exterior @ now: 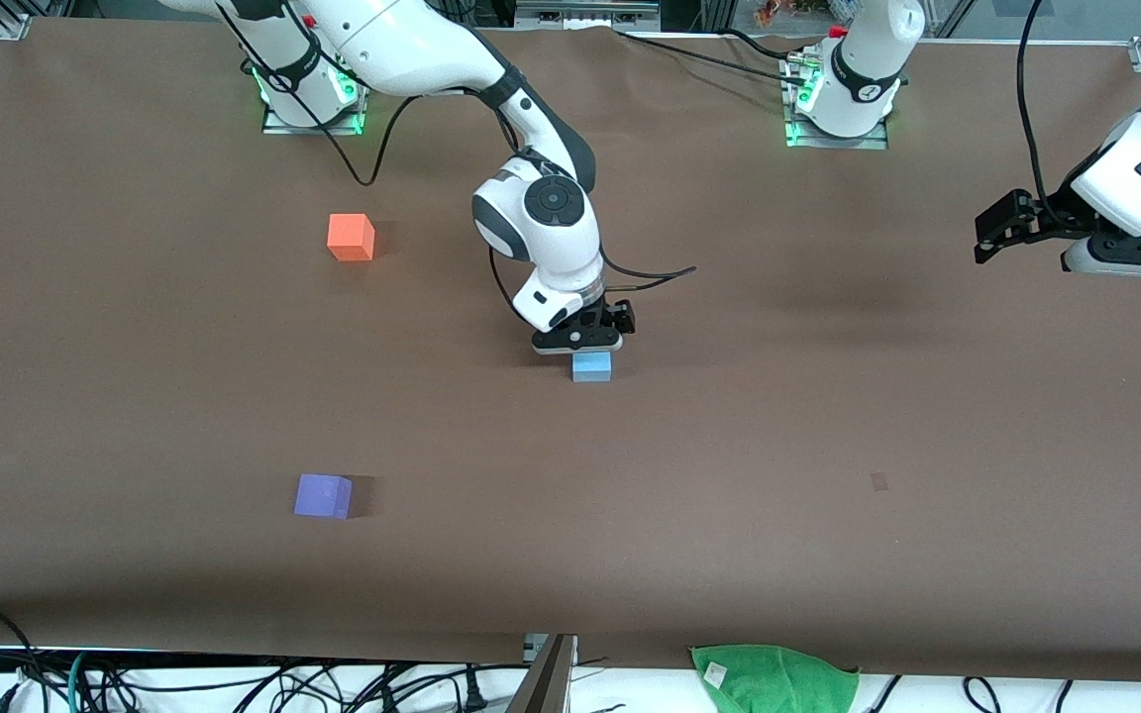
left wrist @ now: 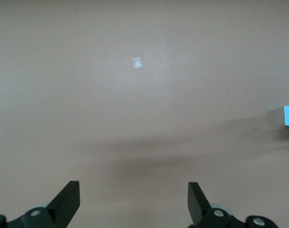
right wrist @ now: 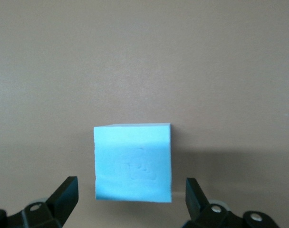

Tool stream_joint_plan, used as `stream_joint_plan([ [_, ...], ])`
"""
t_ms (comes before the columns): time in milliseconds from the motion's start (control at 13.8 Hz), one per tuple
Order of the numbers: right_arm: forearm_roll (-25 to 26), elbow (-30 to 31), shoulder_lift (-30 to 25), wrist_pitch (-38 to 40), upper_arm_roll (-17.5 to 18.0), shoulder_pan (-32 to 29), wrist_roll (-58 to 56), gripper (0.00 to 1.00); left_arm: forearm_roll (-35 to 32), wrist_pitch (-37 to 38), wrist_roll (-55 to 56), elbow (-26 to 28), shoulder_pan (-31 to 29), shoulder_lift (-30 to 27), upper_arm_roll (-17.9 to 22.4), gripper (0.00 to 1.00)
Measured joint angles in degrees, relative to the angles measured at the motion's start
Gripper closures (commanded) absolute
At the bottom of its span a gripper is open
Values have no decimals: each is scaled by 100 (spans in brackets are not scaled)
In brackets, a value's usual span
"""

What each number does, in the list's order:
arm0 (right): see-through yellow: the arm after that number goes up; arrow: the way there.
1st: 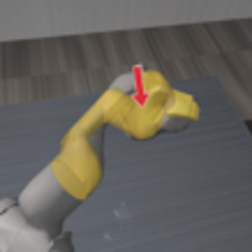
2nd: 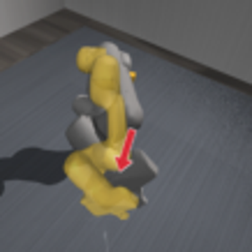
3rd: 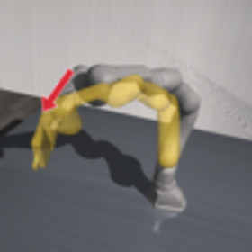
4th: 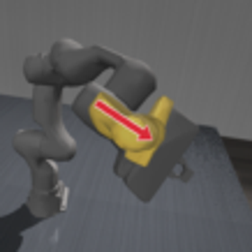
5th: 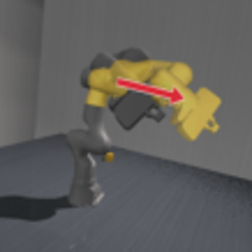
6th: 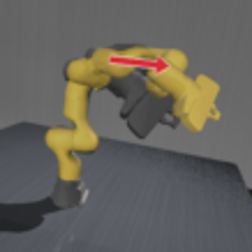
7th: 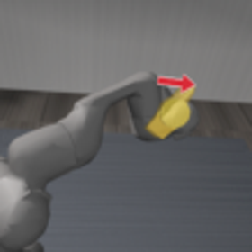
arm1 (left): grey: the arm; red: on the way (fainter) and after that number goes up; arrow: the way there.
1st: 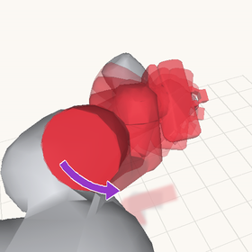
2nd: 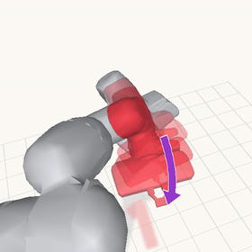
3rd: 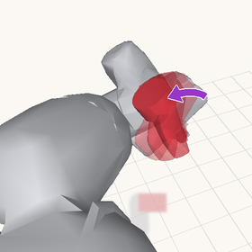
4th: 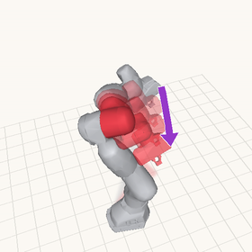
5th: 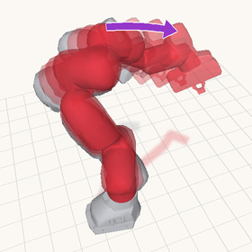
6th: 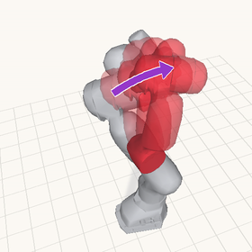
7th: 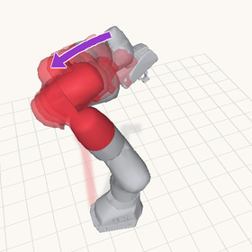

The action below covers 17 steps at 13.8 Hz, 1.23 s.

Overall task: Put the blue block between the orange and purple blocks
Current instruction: 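Lower the right gripper onto the blue cube and grasp it, then carry the blue cube with the right gripper between the orange and purple cubes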

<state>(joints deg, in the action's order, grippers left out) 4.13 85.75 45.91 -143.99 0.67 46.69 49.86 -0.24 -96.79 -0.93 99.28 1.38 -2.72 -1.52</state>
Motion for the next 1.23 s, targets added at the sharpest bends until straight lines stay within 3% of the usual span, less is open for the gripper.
stream_joint_plan([
  [73, 2, -73, 82, -23, -7, 16, 11, 2, 0, 1, 0, 0, 1, 3, 0, 0],
  [145, 4, -159, 163, -38, -13, 19, 15, 11, 0, 3, 0, 0, 2, 4, 0, 0],
  [580, 36, -365, 315, -46, -101, 20, 16, 75, 0, 5, 2, 0, 2, 15, 6, 0],
  [943, 48, -500, 176, 548, -310, -269, -440, 76, 0, 5, 2, -1, 2, 17, 10, 0],
  [1233, -370, -41, -693, 1398, -351, -1247, -1798, 76, 1, 5, 2, -1, 3, 17, 12, 0],
])
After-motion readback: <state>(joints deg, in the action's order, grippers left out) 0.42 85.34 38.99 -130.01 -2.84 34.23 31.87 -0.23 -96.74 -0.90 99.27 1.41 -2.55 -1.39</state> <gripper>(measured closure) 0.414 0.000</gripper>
